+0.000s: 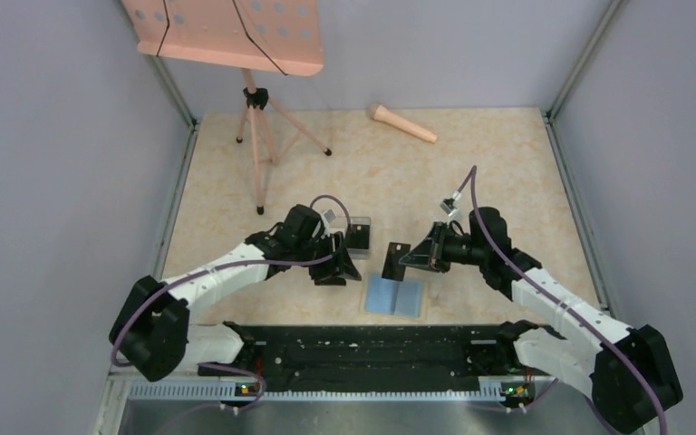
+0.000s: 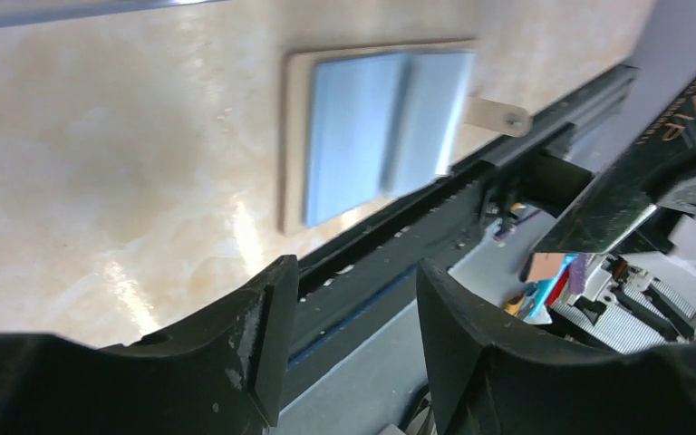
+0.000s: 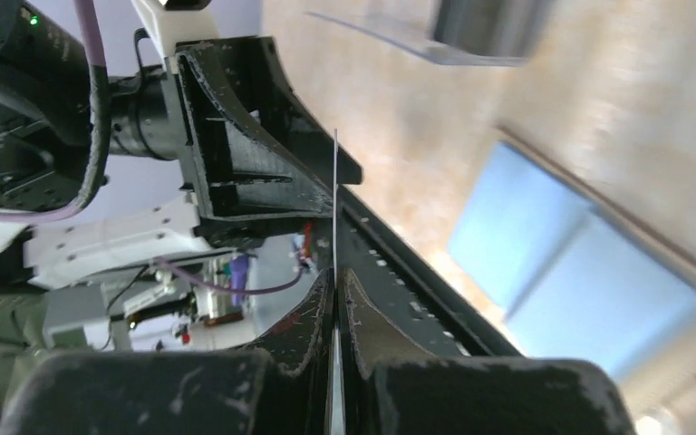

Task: Put the credit cards into the card holder
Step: Insert the credit card into the card holder.

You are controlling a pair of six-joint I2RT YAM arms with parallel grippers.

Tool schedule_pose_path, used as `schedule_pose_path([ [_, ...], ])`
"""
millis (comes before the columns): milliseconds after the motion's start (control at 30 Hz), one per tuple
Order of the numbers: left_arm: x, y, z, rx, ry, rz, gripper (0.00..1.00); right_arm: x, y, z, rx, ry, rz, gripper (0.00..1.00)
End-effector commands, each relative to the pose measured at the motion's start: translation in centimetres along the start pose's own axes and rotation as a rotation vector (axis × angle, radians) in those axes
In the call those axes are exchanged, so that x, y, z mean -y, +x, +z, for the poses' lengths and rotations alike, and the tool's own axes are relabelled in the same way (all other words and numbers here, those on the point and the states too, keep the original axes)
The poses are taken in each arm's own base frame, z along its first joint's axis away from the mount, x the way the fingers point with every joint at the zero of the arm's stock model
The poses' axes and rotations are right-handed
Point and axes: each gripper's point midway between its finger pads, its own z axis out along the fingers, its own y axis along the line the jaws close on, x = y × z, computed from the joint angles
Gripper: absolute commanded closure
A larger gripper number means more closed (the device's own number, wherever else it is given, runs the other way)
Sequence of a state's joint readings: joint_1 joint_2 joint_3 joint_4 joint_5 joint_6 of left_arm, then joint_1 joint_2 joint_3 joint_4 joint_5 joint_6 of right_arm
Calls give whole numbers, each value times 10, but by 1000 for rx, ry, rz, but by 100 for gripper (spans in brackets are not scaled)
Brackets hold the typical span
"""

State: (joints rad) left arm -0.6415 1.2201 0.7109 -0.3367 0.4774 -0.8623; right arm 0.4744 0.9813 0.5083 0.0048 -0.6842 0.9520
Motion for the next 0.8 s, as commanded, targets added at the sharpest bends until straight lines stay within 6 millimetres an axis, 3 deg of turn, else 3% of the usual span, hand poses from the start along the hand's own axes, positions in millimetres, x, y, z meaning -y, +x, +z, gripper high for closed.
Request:
schedule_pose_path([
  [0, -32, 15, 20, -84, -82, -75, 45, 47, 9, -1, 16, 111, 32, 100],
  [100, -37, 21, 34, -126, -55, -126, 48, 68, 15, 6, -11, 140, 36, 100],
  [333, -61, 22, 46, -137, -166, -186, 49, 92, 14, 20, -69, 207, 19, 100],
  [433, -62, 25, 52, -147, -153, -230, 50, 98, 12, 22, -75, 227, 2, 100],
  [767, -53, 33, 75, -184, -119, -300, 73, 114, 7, 11, -65, 301, -25, 100],
])
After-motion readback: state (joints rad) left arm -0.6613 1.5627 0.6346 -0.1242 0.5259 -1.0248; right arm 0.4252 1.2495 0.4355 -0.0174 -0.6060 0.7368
